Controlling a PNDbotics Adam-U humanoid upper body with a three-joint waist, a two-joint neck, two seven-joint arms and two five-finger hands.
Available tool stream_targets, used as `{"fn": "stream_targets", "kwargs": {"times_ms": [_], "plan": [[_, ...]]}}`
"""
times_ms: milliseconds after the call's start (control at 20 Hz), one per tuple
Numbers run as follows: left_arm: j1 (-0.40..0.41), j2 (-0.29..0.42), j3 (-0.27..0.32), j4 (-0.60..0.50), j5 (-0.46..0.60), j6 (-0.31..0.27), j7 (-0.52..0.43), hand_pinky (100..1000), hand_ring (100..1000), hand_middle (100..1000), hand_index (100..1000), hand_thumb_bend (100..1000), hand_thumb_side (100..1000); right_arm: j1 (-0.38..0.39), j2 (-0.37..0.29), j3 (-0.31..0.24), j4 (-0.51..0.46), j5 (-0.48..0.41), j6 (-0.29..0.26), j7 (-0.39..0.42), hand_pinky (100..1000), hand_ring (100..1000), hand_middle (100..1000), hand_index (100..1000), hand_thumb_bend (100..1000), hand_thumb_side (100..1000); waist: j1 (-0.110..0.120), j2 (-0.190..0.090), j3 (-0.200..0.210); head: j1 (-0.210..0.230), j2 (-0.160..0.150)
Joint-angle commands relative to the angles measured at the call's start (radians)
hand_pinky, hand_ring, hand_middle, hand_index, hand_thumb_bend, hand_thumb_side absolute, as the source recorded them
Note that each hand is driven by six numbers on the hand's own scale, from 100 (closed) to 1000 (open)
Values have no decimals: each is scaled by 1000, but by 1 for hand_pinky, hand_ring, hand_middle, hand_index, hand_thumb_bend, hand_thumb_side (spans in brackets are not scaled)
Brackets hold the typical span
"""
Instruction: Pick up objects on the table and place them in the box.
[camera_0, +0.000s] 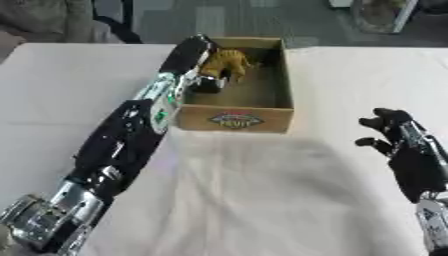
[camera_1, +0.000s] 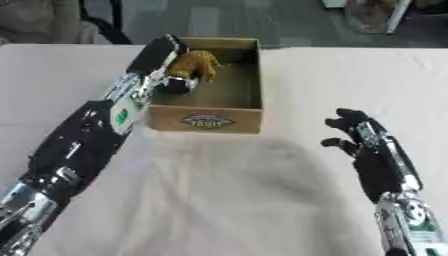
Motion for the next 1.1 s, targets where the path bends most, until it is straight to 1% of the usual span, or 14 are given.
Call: {"fn": "stream_targets", "kwargs": {"times_ms": [50, 100, 150, 200, 250, 400, 450, 500, 550, 700, 750, 900, 950, 1100], "plan": [[-14, 0, 7, 2, -16, -13, -11, 419, 300, 272, 411, 100, 119, -14, -3, 0, -11, -3, -2, 5, 596, 824, 590, 759, 100, 623, 1, -14, -3, 9, -14], [-13, -2, 8, 4, -17, -16, -15, 431, 339, 310, 444, 100, 114, -14, -4, 0, -11, -3, -2, 4, 596, 824, 590, 759, 100, 624, 1, -14, -4, 11, -14], [-12, -4, 7, 4, -17, -20, -19, 436, 352, 323, 453, 100, 112, -13, -4, 0, -11, -3, -1, 4, 596, 824, 590, 759, 100, 624, 1, -13, -4, 13, -14], [-10, -4, 6, 5, -18, -23, -24, 467, 419, 393, 517, 132, 104, -12, -4, 1, -10, -3, -1, 5, 596, 824, 590, 759, 100, 624, 2, -13, -4, 14, -15], [-9, -5, 4, 6, -19, -25, -34, 482, 442, 420, 545, 159, 100, -12, -4, 1, -11, -3, -1, 5, 596, 824, 590, 759, 100, 624, 2, -13, -4, 14, -15], [-4, -7, 1, 13, -15, -36, -92, 562, 533, 541, 671, 401, 104, -12, -3, 0, -10, -2, -1, 5, 596, 824, 590, 758, 100, 624, 2, -13, -3, 15, -17], [-3, -6, -2, 12, -14, -44, -123, 579, 553, 564, 687, 446, 101, -12, -4, 0, -10, -2, -1, 5, 596, 824, 589, 758, 100, 625, 2, -13, -2, 16, -18], [-2, -5, -2, 9, -12, -52, -154, 614, 593, 614, 720, 522, 100, -12, -4, -1, -10, -2, -1, 4, 596, 824, 589, 758, 100, 624, 1, -13, -2, 15, -19], [0, -5, -4, 5, -4, -64, -192, 646, 626, 652, 746, 566, 100, -12, -3, -2, -10, -3, -2, 4, 596, 824, 589, 758, 100, 624, 0, -12, -1, 14, -19], [4, 2, -7, -28, 27, -98, -312, 770, 760, 770, 832, 842, 321, -11, -4, -6, -10, -3, -3, 0, 595, 824, 589, 758, 100, 624, -4, -12, 5, 2, -24], [4, 8, -10, -50, 32, -103, -354, 804, 794, 800, 854, 915, 371, -11, -4, -7, -10, -3, -3, -1, 595, 825, 589, 758, 100, 623, -6, -12, 8, -4, -25], [9, 26, -11, -147, 41, -78, -435, 821, 823, 827, 878, 964, 422, -11, -4, -11, -11, -4, -4, -4, 596, 824, 589, 758, 100, 621, -9, -14, 15, -16, -27], [12, 36, -11, -191, 41, -59, -440, 817, 824, 838, 889, 968, 423, -11, -4, -11, -11, -4, -4, -4, 596, 824, 588, 758, 100, 608, -9, -14, 18, -18, -29], [32, 56, -7, -340, 68, 4, -426, 804, 815, 832, 883, 979, 414, -8, -3, -14, -11, -4, -5, -6, 596, 824, 589, 758, 100, 622, -11, -16, 27, -26, -31]]}}
